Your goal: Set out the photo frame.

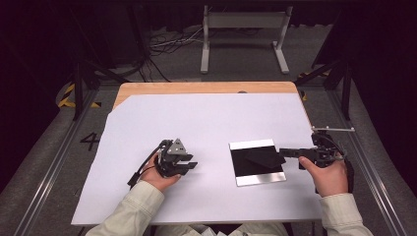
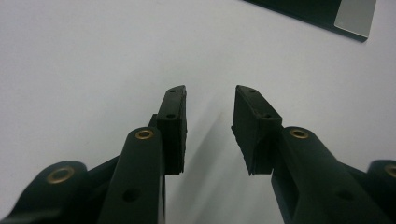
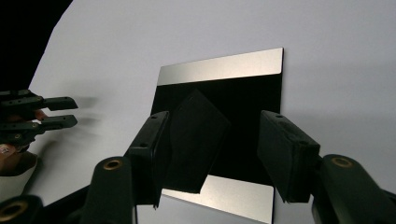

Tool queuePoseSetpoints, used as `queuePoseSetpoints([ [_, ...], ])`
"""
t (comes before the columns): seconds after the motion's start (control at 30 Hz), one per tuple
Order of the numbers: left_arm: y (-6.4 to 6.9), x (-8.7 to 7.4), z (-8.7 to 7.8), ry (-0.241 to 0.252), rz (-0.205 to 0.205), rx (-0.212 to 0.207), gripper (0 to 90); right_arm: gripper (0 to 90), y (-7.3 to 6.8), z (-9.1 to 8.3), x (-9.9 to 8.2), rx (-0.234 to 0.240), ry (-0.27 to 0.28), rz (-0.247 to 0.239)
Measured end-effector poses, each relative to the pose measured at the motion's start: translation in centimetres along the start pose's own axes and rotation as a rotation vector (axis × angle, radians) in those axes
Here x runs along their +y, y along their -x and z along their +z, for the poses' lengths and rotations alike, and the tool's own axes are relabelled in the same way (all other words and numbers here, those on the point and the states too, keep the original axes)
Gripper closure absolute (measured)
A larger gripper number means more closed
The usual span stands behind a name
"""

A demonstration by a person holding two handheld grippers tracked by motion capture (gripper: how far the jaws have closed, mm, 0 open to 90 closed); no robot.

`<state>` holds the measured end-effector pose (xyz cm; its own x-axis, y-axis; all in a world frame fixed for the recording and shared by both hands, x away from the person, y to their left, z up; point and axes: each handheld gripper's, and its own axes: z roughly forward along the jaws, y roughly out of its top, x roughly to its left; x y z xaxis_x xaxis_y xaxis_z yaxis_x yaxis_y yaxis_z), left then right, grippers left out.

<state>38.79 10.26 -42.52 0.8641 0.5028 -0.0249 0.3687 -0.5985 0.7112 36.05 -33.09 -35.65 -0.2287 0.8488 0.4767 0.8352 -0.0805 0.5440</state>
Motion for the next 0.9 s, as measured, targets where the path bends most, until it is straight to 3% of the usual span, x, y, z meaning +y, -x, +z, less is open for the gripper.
queuePoseSetpoints([
  [0.43, 0.0, 0.3, 0.4, 0.001, 0.013, -0.006, 65.5, 44.5, 0.1, 0.2, -0.6, -0.010, -0.008, 0.020],
  [0.9, 0.0, 0.3, 0.4, -0.003, 0.015, -0.002, 65.4, 44.9, -0.5, 1.2, -0.9, 0.010, -0.031, 0.002],
])
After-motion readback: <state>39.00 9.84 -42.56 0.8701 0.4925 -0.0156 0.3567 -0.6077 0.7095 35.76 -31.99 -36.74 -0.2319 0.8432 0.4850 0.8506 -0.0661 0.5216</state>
